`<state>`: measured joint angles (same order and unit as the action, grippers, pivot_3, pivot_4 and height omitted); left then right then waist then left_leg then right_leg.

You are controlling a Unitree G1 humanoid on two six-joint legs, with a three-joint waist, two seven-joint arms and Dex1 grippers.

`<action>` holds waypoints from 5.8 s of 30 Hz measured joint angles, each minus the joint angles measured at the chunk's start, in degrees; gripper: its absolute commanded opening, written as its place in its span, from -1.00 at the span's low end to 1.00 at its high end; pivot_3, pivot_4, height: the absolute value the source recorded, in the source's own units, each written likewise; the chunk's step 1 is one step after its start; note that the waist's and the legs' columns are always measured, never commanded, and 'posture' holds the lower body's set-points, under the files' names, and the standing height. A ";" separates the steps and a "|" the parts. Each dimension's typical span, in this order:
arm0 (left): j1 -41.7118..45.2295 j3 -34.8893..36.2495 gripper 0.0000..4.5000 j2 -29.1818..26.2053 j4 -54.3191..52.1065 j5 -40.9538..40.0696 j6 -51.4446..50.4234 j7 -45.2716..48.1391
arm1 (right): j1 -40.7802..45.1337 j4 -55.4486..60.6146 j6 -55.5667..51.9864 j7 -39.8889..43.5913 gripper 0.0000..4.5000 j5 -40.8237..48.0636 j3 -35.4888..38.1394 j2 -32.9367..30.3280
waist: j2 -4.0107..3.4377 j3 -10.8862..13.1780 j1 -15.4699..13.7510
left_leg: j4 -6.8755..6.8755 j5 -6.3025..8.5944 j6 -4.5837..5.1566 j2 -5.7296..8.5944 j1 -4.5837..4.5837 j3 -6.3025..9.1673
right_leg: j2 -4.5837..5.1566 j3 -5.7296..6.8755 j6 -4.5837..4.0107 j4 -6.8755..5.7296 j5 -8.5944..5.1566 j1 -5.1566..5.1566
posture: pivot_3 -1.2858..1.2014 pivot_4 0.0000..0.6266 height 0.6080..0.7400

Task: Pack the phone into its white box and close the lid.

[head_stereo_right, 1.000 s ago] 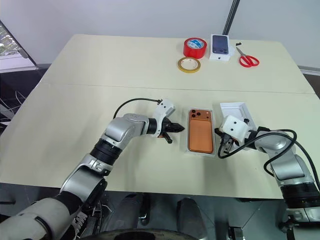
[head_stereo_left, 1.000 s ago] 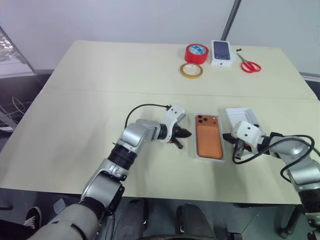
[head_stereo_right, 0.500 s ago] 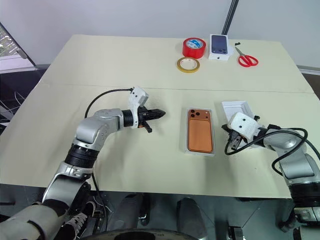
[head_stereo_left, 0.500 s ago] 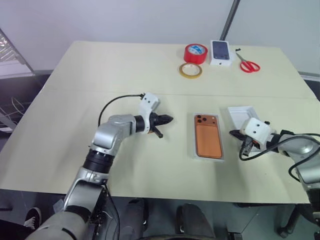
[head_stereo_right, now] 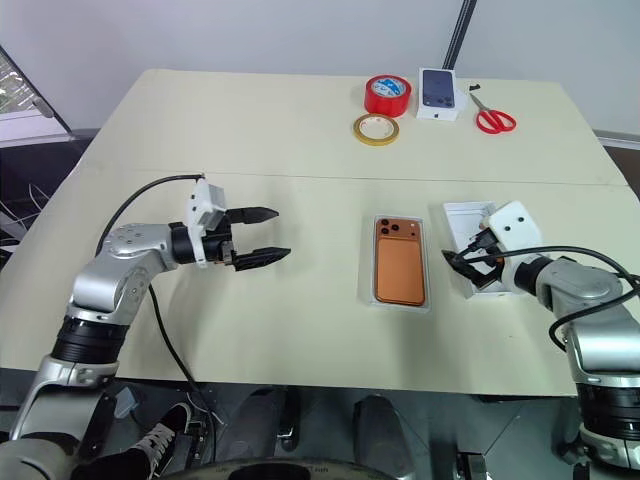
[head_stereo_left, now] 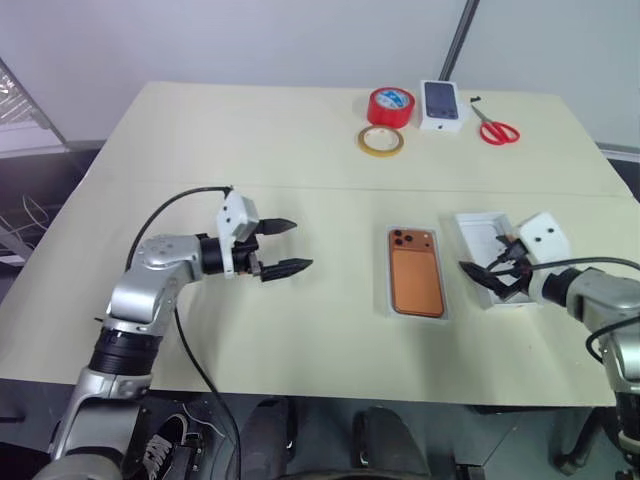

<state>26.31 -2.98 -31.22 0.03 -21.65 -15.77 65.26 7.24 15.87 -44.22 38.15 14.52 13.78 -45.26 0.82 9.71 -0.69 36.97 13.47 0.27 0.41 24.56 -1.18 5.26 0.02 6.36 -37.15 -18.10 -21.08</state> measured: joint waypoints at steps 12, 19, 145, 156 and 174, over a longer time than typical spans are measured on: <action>-1.59 -0.16 0.97 1.57 2.03 -0.07 10.71 3.00 | 12.63 1.58 -31.31 -2.53 0.99 6.34 -5.26 -3.62 | -0.05 -0.01 0.25 | -0.02 0.02 0.06 0.01 0.20 -0.01 | 0.04 -0.01 0.02 -0.03 0.01 -0.26 | 0.03 -0.52 0.82; -4.31 -0.71 0.97 2.49 0.81 0.01 11.88 1.12 | 21.07 -3.37 -39.26 -1.91 0.99 8.22 -11.47 -5.41 | -0.04 -0.01 0.42 | 0.02 0.01 0.07 0.01 0.34 -0.01 | 0.04 0.01 0.03 -0.03 0.02 -0.36 | 0.03 -0.52 0.82; 8.89 -14.04 -1.00 29.46 22.32 14.92 1.93 -17.99 | -0.56 -5.60 20.10 -7.28 -0.99 -3.30 -12.75 -1.65 | -0.14 -0.04 -0.18 | 0.74 -0.05 0.10 -0.16 0.85 -0.17 | -0.56 -0.04 0.11 -0.91 0.01 -1.02 | 0.03 -0.52 0.82; 7.88 -15.37 -1.00 28.57 22.31 16.72 4.86 -17.92 | -0.60 -5.60 20.10 -6.17 -0.99 -8.11 -13.54 -0.56 | -0.15 -0.05 -0.08 | 0.74 -0.05 0.10 -0.16 0.84 -0.17 | -0.58 -0.04 0.11 -0.92 0.01 -1.03 | 0.03 -0.52 0.82; 21.47 -12.46 -1.00 35.23 34.54 15.87 6.33 -20.73 | 2.61 -4.51 20.84 0.60 -0.99 -1.66 -9.64 3.64 | -0.15 -0.05 -0.11 | 0.90 -0.03 0.12 -0.14 0.81 -0.13 | -0.60 0.03 0.16 -0.92 -0.02 -0.88 | 0.03 -0.52 0.82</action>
<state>47.77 -15.45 4.02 34.57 -5.79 -9.44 44.52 9.85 11.35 -23.38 38.75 12.86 4.14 -41.62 0.68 9.66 -0.79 37.87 13.44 0.40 0.27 25.37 -1.32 4.67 0.06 6.53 -38.06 -18.12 -21.96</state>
